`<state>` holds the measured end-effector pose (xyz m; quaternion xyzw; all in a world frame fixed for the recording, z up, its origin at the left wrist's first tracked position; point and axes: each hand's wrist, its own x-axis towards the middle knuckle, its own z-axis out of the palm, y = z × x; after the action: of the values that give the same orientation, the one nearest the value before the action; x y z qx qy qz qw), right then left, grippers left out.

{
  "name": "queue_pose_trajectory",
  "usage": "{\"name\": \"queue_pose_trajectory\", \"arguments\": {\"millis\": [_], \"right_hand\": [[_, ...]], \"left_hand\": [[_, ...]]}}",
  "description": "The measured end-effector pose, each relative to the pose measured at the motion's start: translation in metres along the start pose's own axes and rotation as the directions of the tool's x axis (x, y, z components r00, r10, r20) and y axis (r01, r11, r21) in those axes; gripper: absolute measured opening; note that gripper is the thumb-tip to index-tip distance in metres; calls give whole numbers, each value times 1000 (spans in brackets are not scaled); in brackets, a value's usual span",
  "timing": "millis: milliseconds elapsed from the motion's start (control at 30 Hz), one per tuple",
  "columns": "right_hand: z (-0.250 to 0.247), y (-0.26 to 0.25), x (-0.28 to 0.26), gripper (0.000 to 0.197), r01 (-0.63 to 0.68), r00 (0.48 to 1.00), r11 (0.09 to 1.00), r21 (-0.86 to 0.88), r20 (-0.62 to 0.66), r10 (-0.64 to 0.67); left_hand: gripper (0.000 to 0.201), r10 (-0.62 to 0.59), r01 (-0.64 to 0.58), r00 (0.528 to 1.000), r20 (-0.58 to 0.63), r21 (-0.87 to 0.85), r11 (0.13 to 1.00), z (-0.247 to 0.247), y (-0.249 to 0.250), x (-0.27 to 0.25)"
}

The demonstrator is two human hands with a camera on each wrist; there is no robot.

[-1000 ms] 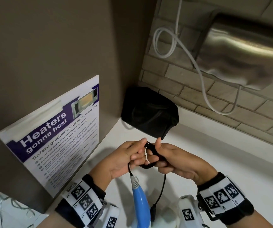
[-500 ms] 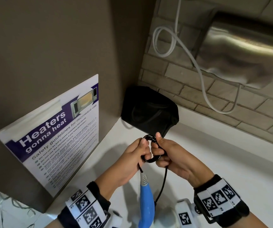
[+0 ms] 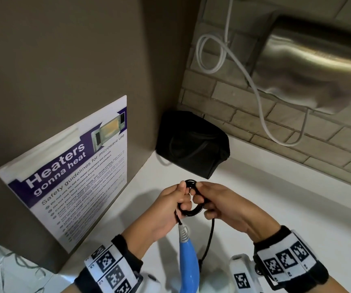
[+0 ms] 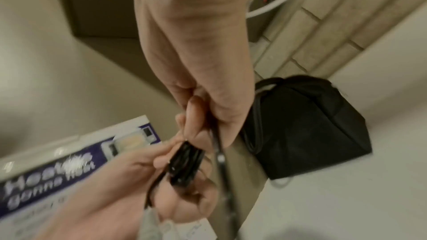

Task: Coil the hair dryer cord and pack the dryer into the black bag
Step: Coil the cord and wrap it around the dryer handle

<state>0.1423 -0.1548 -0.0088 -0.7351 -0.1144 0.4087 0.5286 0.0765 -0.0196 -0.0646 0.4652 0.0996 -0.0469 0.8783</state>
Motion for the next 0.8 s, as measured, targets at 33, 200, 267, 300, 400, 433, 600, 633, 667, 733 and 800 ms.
{"name": "queue_pose_trajectory", "arguments": {"millis": [33, 200, 267, 300, 400, 433, 600, 633, 667, 733, 800], "right_hand": [[4, 2, 0, 27, 37, 999, 991, -126, -29, -41], [8, 6, 4, 32, 152, 966, 949, -276, -160, -201], [6, 3, 4, 33, 159, 967, 962, -223, -161, -197], [5, 2, 3, 34, 157, 971, 967, -203, -149, -188], [3, 1, 3, 33, 152, 982, 964, -218, -75, -171], [2, 2, 4, 33, 150, 984, 954, -260, -53, -170], [-8, 2, 5, 28, 138, 988, 891, -432, -6, -156], [-10, 2, 4, 28, 140, 987, 880, -454, -6, -161], [-13, 3, 4, 28, 148, 984, 849, -508, -14, -180], [-19, 8, 6, 28, 136, 971, 726, -674, -55, -233], [-26, 18, 11, 34, 69, 963, 640, -766, -117, -243]], "left_hand": [[29, -14, 14, 1000, -8, -27, 1000, 2, 1, 0], [28, 12, -12, 1000, 2, 71, 997, 5, 0, 2], [32, 51, -46, 999, -10, 261, 964, 5, -2, 2], [34, 63, -52, 998, -20, 356, 933, 5, -2, 1], [35, 60, -21, 996, -58, 519, 854, 4, -2, 1], [36, 44, -6, 997, -60, 525, 851, 4, -3, 0], [37, 35, 42, 992, -120, 583, 812, 8, 0, -5], [36, 50, 30, 992, -118, 592, 805, 8, 1, -5], [36, 67, 16, 991, -115, 600, 800, 8, 3, -5], [36, 91, -4, 989, -115, 598, 801, 6, 7, -6], [37, 109, -18, 987, -120, 586, 810, 4, 11, -6]]}}
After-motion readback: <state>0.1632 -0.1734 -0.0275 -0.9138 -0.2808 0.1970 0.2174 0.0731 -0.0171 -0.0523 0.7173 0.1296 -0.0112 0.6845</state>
